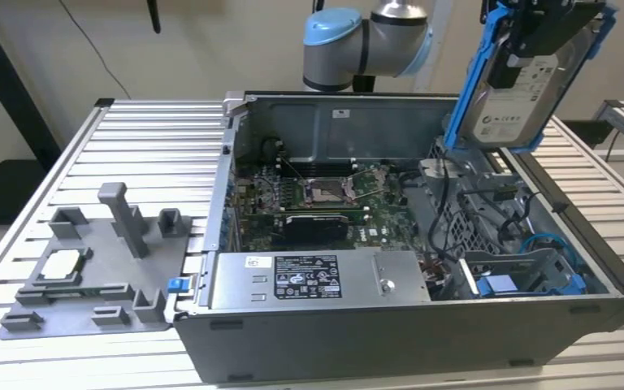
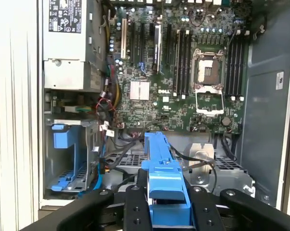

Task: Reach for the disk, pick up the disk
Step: 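Pick up the disk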

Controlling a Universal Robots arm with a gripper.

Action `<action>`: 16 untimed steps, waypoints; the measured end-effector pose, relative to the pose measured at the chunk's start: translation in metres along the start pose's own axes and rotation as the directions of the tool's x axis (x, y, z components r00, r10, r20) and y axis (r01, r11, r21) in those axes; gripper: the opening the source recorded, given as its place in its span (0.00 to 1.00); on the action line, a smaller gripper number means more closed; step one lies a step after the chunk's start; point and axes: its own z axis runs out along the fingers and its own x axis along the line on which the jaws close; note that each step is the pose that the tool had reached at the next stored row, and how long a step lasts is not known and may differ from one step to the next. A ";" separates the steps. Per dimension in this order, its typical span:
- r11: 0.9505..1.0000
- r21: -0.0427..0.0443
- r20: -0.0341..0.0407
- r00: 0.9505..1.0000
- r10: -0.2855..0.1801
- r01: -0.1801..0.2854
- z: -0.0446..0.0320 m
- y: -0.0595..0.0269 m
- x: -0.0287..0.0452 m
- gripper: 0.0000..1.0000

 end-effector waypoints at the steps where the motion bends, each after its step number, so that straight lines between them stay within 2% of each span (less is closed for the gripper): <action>1: 1.000 0.000 0.000 1.000 0.000 0.000 0.0001 0.0001 0.0040 0.00; 16: 1.000 0.000 0.000 1.000 0.000 0.000 0.0002 0.0007 0.0655 0.00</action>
